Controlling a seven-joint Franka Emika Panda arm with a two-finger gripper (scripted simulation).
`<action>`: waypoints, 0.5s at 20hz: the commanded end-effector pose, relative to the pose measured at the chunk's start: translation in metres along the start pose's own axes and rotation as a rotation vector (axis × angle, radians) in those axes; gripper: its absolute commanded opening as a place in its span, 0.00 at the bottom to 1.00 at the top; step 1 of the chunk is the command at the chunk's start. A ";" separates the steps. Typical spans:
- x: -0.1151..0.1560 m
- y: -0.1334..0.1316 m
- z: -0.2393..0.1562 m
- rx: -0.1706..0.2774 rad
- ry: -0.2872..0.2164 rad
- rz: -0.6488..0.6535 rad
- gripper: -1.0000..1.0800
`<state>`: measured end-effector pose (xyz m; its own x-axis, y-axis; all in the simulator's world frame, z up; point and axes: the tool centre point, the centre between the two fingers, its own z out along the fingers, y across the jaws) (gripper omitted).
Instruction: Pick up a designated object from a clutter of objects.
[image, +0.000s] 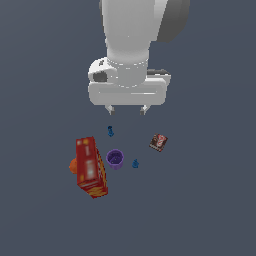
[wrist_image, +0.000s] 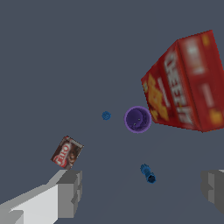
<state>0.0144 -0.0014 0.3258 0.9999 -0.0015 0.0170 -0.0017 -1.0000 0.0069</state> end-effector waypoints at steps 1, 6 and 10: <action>0.000 0.000 0.000 0.000 0.000 0.000 0.96; -0.002 -0.009 0.002 -0.012 -0.013 -0.041 0.96; -0.004 -0.014 0.001 -0.020 -0.023 -0.073 0.96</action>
<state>0.0111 0.0114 0.3245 0.9981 0.0616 -0.0040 0.0617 -0.9978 0.0247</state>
